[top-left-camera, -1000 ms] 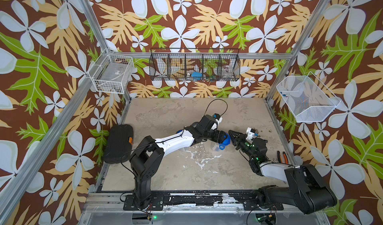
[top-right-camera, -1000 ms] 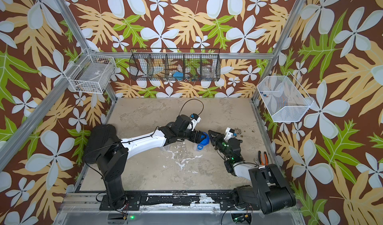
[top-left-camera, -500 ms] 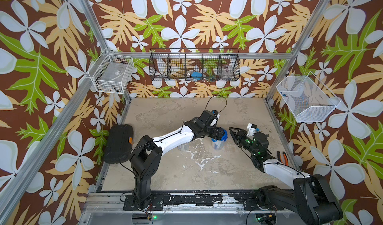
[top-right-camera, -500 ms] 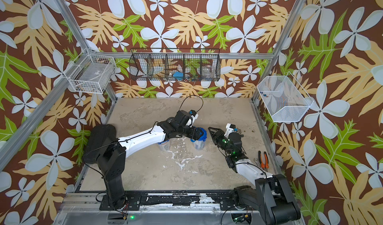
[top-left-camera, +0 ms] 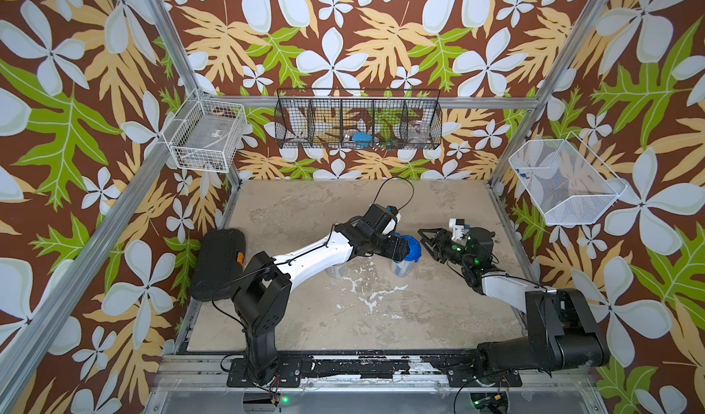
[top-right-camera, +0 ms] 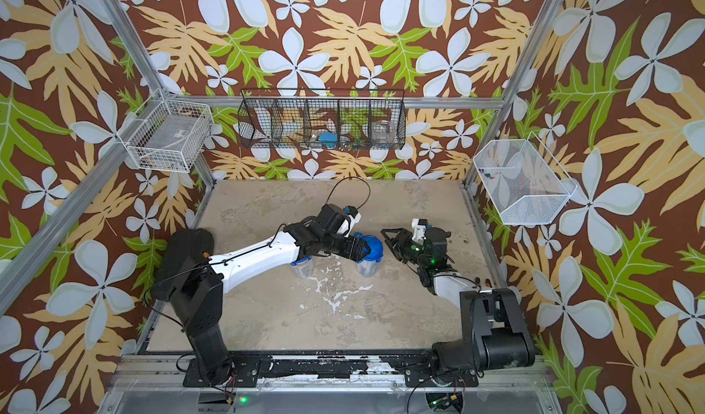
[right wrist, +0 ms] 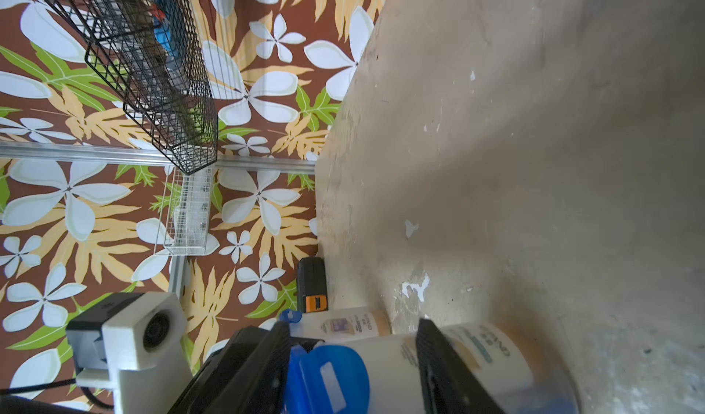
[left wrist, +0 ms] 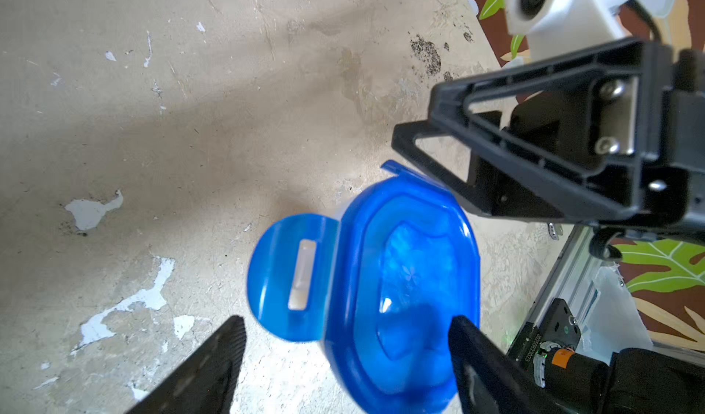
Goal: Take out toiletry kits
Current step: Open the lid of the container, then place the lid at the center of the board.
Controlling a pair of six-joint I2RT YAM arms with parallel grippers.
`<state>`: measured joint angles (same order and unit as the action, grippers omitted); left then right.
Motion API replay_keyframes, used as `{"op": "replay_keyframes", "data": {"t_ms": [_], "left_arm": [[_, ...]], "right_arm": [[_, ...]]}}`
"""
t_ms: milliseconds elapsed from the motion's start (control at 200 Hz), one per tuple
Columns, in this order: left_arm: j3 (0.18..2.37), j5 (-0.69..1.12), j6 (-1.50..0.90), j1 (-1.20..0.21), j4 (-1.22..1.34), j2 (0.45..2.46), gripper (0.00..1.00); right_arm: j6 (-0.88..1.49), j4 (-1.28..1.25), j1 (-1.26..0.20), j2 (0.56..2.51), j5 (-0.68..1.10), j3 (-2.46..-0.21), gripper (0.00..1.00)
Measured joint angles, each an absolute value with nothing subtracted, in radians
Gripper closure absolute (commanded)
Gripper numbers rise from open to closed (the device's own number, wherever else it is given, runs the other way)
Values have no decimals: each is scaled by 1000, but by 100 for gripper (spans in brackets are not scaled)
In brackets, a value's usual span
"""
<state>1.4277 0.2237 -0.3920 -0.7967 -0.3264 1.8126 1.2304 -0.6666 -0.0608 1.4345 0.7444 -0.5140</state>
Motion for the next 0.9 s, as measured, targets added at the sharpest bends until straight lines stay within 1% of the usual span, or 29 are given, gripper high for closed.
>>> {"op": "replay_keyframes", "data": {"t_ms": [90,200,335,591,901], "left_arm": [[1434,242,-410,-797,-315,1813,14],[1454,249,-417,-797,-303,1813,14],[1461,250,-417,-797,-297,1814,14],[1452,311,-418,-803,-239,1781,14],[1465,368,-429,-890,-170,1753,13]], "right_arm": [[1231,-654,-60,1415,762,-506,46],[1190,-560,-60,1327,744,-506,45],[1116,-429,-58,1202,673,-505,45],[995,-123,-48,1049,535,-523,46],[888,201,-30,864,407,-490,46]]}}
